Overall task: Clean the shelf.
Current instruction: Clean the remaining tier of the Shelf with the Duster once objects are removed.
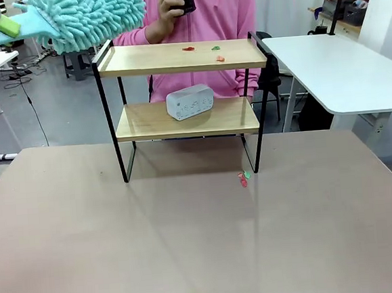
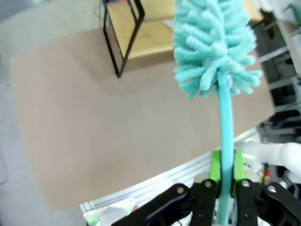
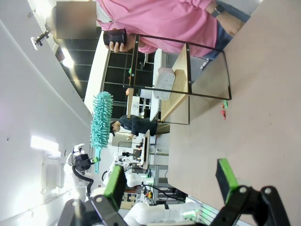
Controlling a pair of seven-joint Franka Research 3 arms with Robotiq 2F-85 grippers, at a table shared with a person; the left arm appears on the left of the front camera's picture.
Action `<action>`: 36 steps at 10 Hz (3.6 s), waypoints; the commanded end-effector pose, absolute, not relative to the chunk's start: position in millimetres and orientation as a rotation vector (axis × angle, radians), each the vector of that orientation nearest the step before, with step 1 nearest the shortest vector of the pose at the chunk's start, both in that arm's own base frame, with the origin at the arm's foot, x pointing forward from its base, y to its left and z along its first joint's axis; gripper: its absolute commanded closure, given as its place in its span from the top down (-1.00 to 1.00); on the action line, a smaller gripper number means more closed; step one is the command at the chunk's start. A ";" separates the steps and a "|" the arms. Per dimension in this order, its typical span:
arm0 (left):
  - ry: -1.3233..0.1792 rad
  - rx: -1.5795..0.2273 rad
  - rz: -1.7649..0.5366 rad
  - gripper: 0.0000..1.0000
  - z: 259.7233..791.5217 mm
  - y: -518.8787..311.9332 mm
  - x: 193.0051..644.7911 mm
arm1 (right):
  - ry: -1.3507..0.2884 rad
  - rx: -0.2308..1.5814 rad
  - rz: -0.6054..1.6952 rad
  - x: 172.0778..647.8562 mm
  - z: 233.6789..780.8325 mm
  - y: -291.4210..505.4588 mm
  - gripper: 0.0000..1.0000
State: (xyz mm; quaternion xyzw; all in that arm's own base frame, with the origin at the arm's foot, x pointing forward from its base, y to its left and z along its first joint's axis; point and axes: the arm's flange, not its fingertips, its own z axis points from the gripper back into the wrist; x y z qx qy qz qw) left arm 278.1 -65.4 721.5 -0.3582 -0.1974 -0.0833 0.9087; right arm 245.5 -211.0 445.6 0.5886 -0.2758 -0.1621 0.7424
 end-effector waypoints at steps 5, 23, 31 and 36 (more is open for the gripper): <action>-0.560 -0.700 -0.079 -0.75 717.3 -69.6 270.3 | -0.625 1.303 -0.347 247.5 448.5 -210.6 1.00; -0.229 -0.620 -0.324 -0.75 687.0 -240.3 385.3 | -0.625 1.303 -0.347 247.5 448.5 -210.6 1.00; 0.138 -0.876 -0.909 -0.75 703.8 -161.1 330.9 | -0.625 1.303 -0.347 247.5 448.5 -210.6 1.00; 0.092 -0.957 -0.873 -0.75 712.5 -135.2 334.7 | -0.625 1.303 -0.347 247.5 448.5 -210.6 1.00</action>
